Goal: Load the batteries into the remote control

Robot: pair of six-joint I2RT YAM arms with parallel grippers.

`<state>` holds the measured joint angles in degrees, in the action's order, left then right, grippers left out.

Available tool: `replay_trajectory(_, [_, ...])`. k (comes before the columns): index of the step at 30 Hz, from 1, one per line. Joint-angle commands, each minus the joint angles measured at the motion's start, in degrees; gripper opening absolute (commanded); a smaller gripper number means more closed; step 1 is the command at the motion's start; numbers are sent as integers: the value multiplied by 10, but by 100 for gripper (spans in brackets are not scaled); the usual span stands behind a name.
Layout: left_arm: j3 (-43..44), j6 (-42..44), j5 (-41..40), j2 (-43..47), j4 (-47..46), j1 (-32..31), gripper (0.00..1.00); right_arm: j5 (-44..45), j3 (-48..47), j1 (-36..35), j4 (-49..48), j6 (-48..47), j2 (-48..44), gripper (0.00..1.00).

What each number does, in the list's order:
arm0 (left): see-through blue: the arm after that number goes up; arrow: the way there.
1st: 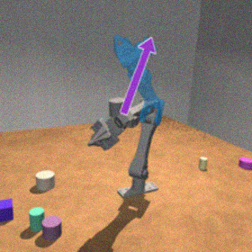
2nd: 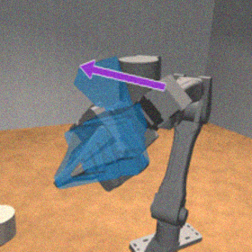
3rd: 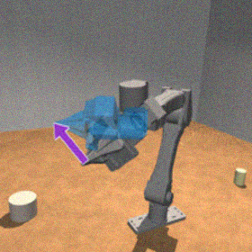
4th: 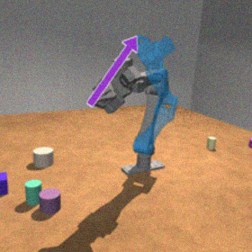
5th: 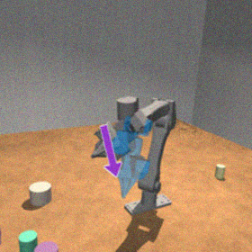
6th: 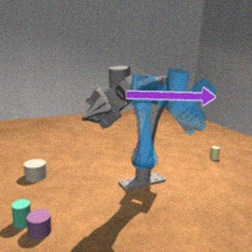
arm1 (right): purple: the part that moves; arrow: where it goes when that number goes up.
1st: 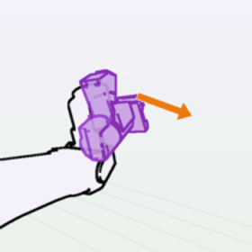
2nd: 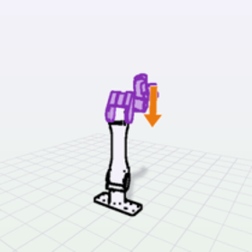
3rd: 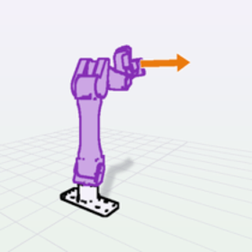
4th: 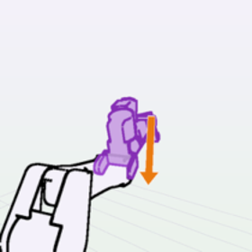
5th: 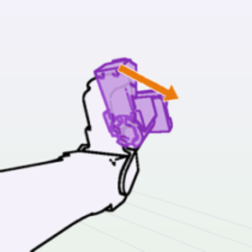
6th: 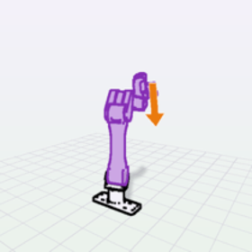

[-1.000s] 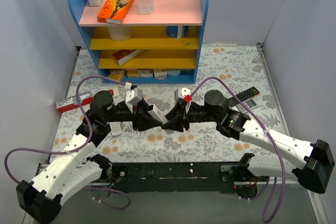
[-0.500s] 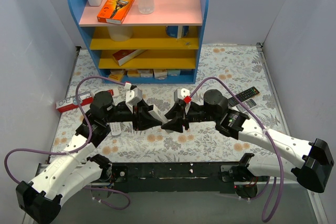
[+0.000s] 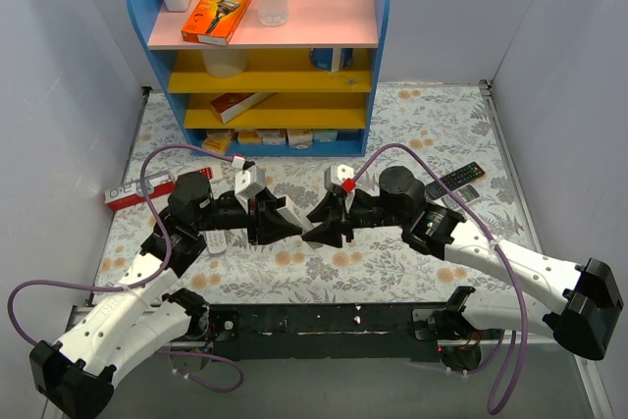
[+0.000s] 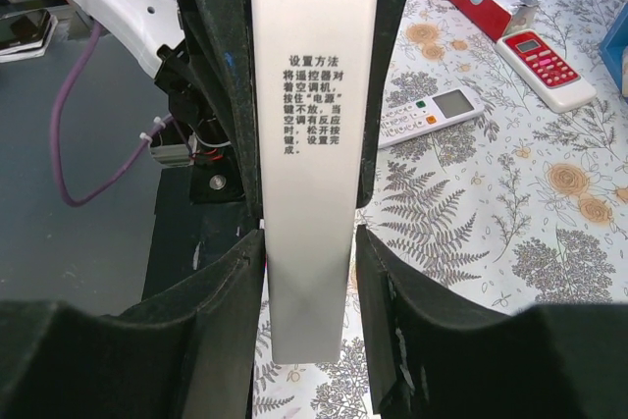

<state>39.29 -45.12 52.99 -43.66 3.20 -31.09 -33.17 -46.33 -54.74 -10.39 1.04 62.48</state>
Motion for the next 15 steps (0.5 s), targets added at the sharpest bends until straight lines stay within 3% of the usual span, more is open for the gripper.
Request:
replay_trajectory(1, [-4,12,3,8,3,4,0,2,-22,8,-8,-9,-11,49])
replay_trajectory(9, [-4,14,4,9,4,6,0,-10,-18,11,-3,-9,-16,45])
replay_trajectory(15, [-5,11,2,11,0,9,0,-26,-13,15,-2,-9,-13,31])
